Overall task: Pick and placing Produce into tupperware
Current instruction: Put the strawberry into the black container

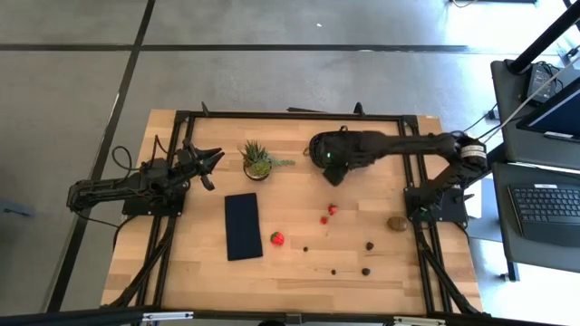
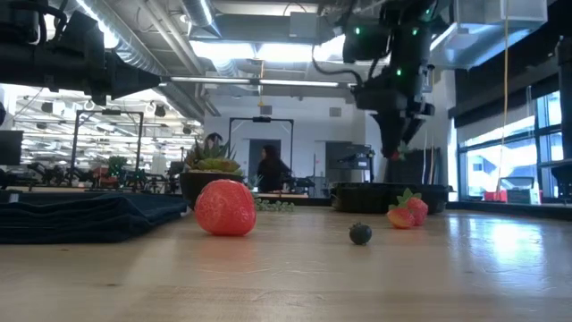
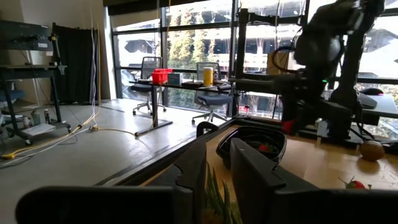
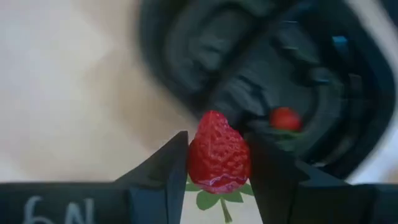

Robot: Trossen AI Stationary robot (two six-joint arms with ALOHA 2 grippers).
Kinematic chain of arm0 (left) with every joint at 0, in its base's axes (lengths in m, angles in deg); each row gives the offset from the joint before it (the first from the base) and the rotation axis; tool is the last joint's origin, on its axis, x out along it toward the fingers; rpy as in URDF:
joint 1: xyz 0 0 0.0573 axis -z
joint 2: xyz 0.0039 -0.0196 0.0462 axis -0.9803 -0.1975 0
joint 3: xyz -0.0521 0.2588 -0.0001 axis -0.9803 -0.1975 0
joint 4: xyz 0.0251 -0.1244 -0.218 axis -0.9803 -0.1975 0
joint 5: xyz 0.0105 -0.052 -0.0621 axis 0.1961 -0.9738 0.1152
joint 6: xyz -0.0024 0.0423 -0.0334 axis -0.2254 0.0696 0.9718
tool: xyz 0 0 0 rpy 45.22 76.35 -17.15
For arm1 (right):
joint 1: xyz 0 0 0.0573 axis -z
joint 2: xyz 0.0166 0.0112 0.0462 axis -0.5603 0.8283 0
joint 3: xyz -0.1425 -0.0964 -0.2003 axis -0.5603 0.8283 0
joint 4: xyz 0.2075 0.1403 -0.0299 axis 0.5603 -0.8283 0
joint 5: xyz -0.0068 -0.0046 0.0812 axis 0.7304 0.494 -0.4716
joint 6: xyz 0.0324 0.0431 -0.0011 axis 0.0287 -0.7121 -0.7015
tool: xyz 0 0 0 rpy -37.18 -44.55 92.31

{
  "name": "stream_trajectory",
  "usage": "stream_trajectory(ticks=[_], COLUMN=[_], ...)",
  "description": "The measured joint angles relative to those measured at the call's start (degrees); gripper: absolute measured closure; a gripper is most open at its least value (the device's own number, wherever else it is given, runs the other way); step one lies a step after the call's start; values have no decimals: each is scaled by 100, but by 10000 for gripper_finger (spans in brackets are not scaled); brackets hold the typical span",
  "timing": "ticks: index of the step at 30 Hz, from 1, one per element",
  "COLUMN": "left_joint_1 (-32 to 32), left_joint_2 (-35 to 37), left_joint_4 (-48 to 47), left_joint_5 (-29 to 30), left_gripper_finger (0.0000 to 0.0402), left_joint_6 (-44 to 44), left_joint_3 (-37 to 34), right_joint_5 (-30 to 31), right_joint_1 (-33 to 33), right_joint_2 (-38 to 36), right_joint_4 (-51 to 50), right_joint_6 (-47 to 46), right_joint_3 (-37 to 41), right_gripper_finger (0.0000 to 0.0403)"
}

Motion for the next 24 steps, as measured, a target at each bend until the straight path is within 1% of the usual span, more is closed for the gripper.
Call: stream_trajectory(ticks=[5, 9, 12, 16, 19, 24], left_joint_1=[2, 0, 0, 0, 0, 2], left_joint_2=[2, 1, 1, 2, 2, 0], left_joint_4=[0, 0, 0, 0, 0, 0], left_joint_5=[0, 0, 0, 0, 0, 0], left_gripper_finger=[327, 322, 320, 319, 323, 335], left_joint_6=[0, 0, 0, 0, 0, 0], left_joint_3=[-1, -1, 0, 1, 0, 1], right_joint_5=[56, 49, -10, -463, -508, -505], right_joint_1=[770, 1146, 1301, 1423, 1451, 1452], right_joint_2=[-9, -9, -9, -9, -9, -9], right_joint_4=[-7, 198, 538, 1179, 1428, 1506], right_joint_6=[159, 351, 594, 875, 902, 905], right_joint_3=[188, 393, 556, 782, 917, 1036], right_gripper_finger=[254, 254, 254, 254, 254, 254])
